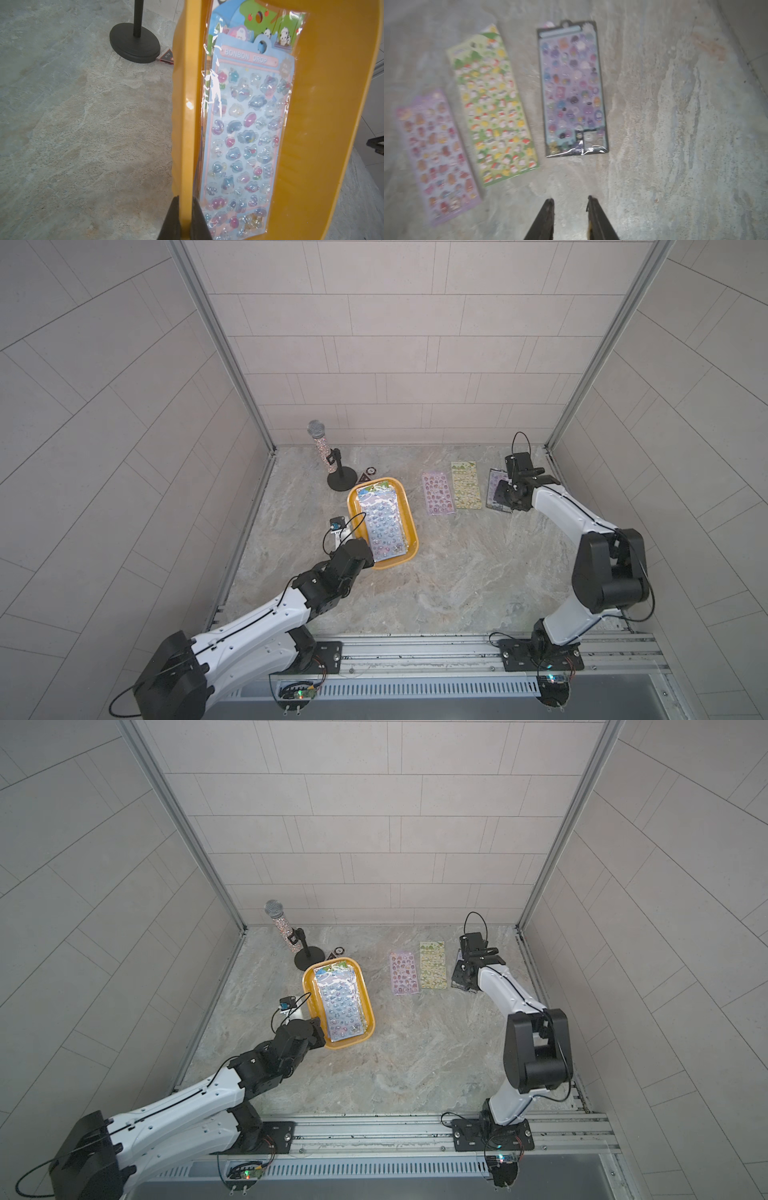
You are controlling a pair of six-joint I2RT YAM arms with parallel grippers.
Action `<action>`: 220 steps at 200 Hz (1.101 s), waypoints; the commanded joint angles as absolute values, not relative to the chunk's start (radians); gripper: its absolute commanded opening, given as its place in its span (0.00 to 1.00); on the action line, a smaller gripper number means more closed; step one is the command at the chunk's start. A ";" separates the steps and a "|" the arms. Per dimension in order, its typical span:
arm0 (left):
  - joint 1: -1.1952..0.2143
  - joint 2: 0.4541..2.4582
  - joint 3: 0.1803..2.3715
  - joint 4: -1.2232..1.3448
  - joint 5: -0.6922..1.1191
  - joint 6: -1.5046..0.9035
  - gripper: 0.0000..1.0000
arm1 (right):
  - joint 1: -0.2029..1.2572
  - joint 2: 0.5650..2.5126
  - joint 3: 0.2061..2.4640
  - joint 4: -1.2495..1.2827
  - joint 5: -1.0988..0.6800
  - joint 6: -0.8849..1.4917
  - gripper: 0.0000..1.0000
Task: Take the stickers out of the storage box
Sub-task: Adjust the sticker at the center of the board, then pick up the sticker from the storage box.
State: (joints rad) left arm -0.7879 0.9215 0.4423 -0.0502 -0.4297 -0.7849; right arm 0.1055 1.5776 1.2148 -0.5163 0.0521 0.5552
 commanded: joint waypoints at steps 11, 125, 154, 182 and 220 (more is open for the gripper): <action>-0.792 0.936 0.442 0.044 -0.397 -0.753 0.00 | 0.304 1.418 1.143 -0.458 -0.017 0.579 0.34; -0.791 0.988 0.446 0.116 -0.305 -0.730 0.00 | 1.069 1.245 0.916 -0.170 0.170 0.765 0.38; -0.791 0.989 0.446 0.123 -0.292 -0.730 0.00 | 1.072 1.346 0.971 -0.230 0.192 0.808 0.40; -0.791 0.985 0.446 0.126 -0.282 -0.730 0.00 | 1.064 1.408 1.026 -0.294 0.274 0.823 0.44; -0.791 0.985 0.447 0.127 -0.269 -0.730 0.00 | 1.021 1.503 1.106 -0.367 0.275 0.823 0.45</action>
